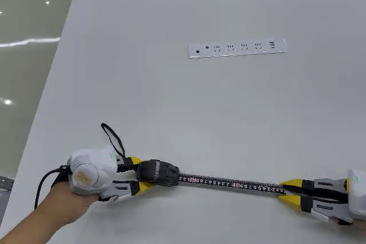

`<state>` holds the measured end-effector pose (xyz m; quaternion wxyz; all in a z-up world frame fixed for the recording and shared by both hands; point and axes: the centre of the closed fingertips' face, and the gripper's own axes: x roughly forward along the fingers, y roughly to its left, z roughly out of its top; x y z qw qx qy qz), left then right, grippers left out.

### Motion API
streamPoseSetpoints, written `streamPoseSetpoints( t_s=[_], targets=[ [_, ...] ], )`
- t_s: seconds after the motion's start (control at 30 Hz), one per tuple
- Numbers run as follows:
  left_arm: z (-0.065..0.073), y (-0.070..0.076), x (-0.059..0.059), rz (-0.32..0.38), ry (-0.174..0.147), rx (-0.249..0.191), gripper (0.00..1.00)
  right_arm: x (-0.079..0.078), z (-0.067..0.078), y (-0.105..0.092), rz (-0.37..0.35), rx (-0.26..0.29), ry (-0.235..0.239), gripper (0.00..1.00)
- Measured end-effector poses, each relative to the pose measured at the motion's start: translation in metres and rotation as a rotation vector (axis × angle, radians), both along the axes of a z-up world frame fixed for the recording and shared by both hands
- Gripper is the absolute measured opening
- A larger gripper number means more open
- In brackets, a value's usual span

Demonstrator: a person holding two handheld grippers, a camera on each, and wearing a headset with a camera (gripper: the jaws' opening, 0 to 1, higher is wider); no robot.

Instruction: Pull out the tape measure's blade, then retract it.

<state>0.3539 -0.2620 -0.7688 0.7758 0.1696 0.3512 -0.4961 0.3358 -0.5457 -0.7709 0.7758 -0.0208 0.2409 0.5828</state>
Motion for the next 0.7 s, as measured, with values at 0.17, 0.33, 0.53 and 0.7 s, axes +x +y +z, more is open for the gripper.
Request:
streamPoseSetpoints(
  t_s=[0.17, 0.33, 0.53, 0.7],
  targets=[
    [0.0, 0.0, 0.0, 0.002, 0.0, 0.002, 0.26, 0.0, 0.0, -0.005, -0.006, 0.003, 0.003, 0.09],
    [0.0, -0.001, 0.0, 0.0, 0.002, 0.008, 0.26, -0.001, 0.001, -0.005, -0.003, 0.005, 0.002, 0.09],
    [0.0, 0.0, 0.0, 0.001, 0.004, 0.009, 0.26, -0.001, 0.001, -0.011, -0.009, 0.007, 0.006, 0.09],
    [0.0, 0.0, 0.0, 0.002, 0.006, 0.009, 0.26, -0.001, 0.002, -0.013, -0.014, 0.007, 0.007, 0.09]
  ],
)
